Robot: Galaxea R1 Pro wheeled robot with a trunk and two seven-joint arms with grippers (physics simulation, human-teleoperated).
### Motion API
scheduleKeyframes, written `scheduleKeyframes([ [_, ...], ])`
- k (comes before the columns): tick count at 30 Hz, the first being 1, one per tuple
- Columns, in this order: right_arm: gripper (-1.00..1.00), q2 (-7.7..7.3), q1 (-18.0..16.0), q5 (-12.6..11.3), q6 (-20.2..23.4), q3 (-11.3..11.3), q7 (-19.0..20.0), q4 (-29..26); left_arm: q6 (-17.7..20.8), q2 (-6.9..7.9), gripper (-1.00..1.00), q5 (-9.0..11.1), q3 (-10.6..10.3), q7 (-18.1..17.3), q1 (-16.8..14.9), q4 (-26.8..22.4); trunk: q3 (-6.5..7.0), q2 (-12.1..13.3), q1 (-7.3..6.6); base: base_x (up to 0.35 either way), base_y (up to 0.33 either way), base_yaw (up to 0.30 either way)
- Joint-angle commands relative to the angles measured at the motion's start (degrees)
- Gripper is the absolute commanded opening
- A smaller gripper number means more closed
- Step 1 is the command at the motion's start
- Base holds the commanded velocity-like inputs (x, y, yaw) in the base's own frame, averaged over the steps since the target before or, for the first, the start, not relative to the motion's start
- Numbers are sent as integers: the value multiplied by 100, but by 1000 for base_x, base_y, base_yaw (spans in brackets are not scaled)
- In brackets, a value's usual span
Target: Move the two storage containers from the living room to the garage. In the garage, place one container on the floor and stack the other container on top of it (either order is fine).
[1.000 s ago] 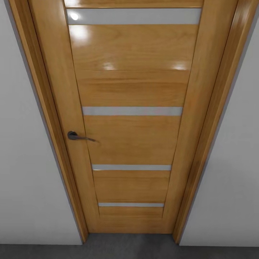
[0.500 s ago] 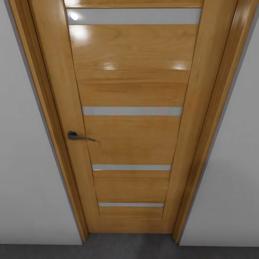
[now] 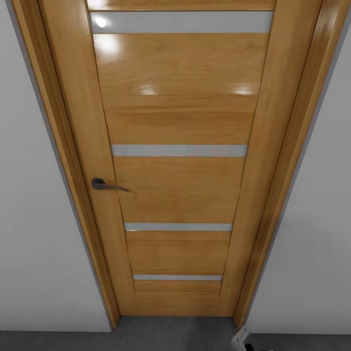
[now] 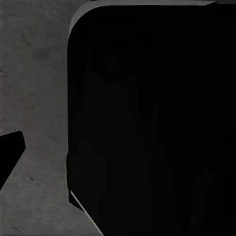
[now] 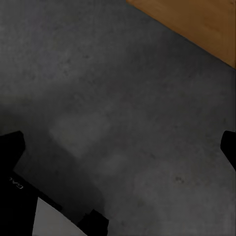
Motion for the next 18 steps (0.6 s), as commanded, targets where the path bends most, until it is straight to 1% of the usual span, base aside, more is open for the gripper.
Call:
scheduleKeyframes([
  [1,100,-16,-70,-37,42,21,87,-11,-7,0,100,34,2,-1,-1,-2,-6,-3,0,0,0,0],
  [5,100,-30,-200,-37,50,19,226,-107,-7,1,100,34,4,4,-1,-2,-6,-3,0,0,0,0],
  [10,100,-39,-232,-36,74,12,258,-584,-7,1,100,34,3,0,-1,-2,-6,-3,0,0,0,0],
  [11,100,-35,-235,-36,246,7,259,-915,-7,1,100,34,4,-1,-1,-2,-6,-3,0,0,0,0],
  [13,100,-31,-236,-41,571,0,250,-1409,-7,1,100,34,5,-1,-1,-2,-6,-3,0,0,0,0],
  [14,100,-27,-236,-43,851,-25,230,-1871,-7,1,100,34,5,-1,-1,-2,-6,-3,0,0,0,0],
  [15,100,-26,-236,-43,946,-37,222,-2030,-7,1,100,34,5,-1,-1,-2,-6,-3,0,0,0,0],
  [18,100,-18,-237,-45,1511,-98,194,-2922,-7,1,100,34,5,-1,-1,-2,-6,-3,0,0,0,0],
])
